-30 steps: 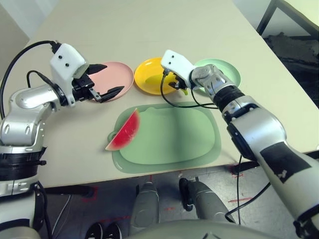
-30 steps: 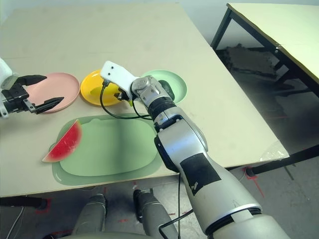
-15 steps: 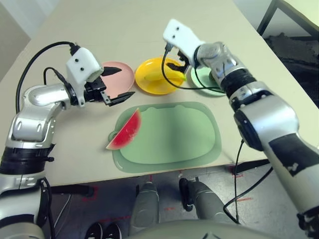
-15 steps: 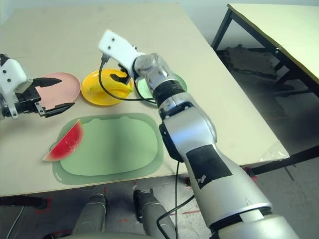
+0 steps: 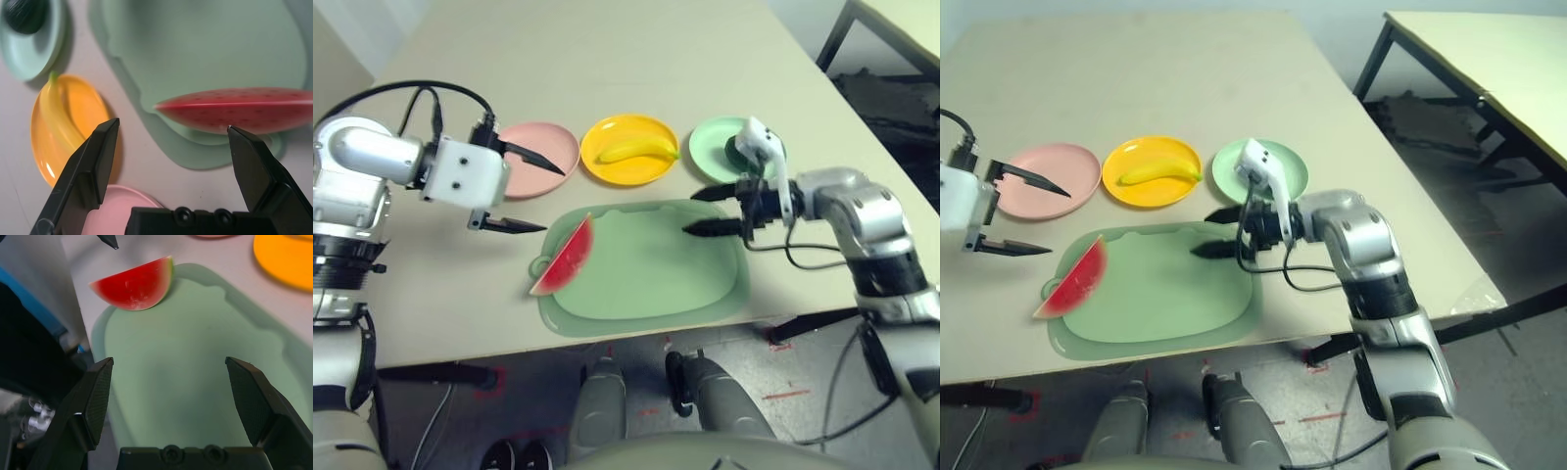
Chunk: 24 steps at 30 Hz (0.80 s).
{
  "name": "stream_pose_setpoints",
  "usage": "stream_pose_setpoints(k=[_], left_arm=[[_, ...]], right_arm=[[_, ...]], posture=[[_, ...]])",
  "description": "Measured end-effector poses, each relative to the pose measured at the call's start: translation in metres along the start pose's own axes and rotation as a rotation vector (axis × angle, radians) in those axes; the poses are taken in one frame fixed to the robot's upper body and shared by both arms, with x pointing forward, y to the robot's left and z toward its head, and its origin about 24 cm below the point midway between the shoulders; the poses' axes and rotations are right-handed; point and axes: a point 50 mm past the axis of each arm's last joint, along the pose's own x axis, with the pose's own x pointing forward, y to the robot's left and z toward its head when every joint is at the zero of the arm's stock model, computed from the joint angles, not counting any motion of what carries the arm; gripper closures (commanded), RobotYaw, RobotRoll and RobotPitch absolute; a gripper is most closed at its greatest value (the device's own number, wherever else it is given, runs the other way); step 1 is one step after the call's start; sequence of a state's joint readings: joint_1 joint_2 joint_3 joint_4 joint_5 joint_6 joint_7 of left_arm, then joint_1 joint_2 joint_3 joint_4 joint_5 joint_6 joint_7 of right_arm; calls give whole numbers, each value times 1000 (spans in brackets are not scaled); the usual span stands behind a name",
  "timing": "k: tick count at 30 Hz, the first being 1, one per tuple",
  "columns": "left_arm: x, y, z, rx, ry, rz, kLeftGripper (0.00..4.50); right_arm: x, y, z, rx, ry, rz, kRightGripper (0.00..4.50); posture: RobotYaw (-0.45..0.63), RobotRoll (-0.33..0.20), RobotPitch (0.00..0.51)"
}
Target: Place the fruits into color-matched plates.
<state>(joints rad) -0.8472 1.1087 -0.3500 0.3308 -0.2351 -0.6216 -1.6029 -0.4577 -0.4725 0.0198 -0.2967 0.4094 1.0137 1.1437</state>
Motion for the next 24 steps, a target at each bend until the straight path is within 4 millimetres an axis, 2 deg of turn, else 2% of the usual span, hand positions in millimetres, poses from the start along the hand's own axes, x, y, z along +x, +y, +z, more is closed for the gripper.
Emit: stream_pose_setpoints(k=[6,11,14,17,24], left_arm=[[12,-2,6,137,-9,-153,0],[20,-2,6,218,-17,-222,0],[24,-4,5,250,-16,-255,0],[33,-6,2,297,-12,-306,0],[52,1,4,371,-51,-335,0]], right_arm=[[2,15,-22,-81,-173,-69,43],[0,16,-34,-280,-347,-148,43],[-1,17,-50,-377,-334,-155,43],[3,23,-69,-400,-283,-119,43],[14,29,-52,-435,-355,-132,43]], posture=[[-10,0,187],[-13,0,184],[-8,0,182],[-18,0,183],[-58,0,182]])
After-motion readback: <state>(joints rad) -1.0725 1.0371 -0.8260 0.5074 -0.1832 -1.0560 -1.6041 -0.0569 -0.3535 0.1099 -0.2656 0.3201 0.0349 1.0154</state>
